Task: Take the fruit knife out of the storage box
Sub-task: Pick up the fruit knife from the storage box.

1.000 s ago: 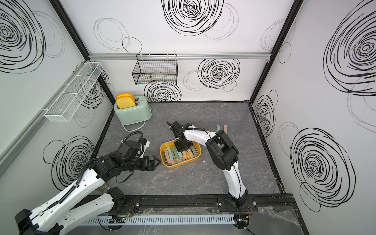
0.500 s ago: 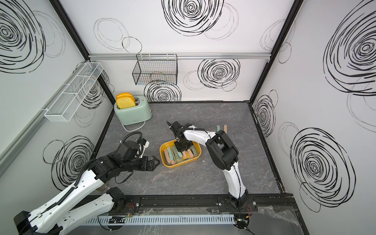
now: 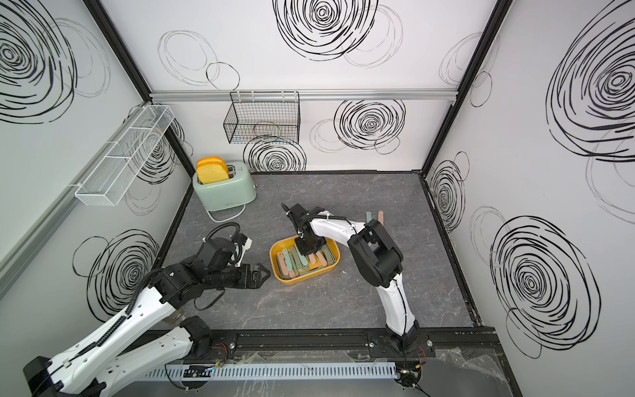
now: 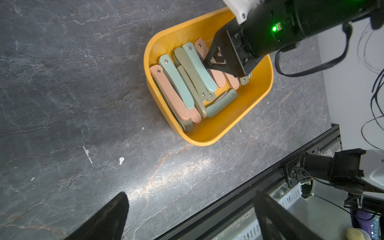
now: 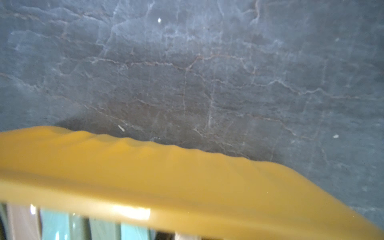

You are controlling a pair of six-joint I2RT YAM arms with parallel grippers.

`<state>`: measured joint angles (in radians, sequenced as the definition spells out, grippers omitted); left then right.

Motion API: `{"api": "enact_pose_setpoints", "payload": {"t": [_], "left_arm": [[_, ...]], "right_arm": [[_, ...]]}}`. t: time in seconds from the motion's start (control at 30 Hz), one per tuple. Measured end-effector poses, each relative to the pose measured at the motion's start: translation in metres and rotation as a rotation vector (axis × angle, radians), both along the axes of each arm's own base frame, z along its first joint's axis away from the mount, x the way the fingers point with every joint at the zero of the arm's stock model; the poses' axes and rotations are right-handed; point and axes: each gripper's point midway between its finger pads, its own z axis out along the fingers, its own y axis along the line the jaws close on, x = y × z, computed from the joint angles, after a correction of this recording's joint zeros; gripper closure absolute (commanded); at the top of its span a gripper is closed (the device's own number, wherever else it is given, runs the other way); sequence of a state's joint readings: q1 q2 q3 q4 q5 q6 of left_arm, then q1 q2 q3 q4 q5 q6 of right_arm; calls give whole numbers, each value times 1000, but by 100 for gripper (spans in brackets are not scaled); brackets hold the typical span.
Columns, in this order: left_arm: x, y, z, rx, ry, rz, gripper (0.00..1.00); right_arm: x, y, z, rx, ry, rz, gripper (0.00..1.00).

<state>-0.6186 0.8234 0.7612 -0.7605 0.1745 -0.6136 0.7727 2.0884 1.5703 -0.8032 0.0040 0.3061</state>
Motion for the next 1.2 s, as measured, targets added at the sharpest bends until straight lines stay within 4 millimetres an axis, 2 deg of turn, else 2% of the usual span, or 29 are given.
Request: {"api": "enact_pose_setpoints", "payload": {"t": [0.23,0.73,0.9,1.03,1.2], "left_arm": [[2,-2,-3,6,8,0,2],[15,-11,3,2,3,-2,2],[26,-20,8,-5,-2,-7,2],[39,-30,12,-12,-6,-11,2],[59,-46,16,-26,-11,-17,2]], "right_arm": [[9,3,14,20,-25,-6,89],[11,-1,18,20,-24,-15,92],[16,-3,32,40,-38,-26,91],[27,-7,49,62,-58,-48,91],[56,-21,69,95,-98,-101,91]]}}
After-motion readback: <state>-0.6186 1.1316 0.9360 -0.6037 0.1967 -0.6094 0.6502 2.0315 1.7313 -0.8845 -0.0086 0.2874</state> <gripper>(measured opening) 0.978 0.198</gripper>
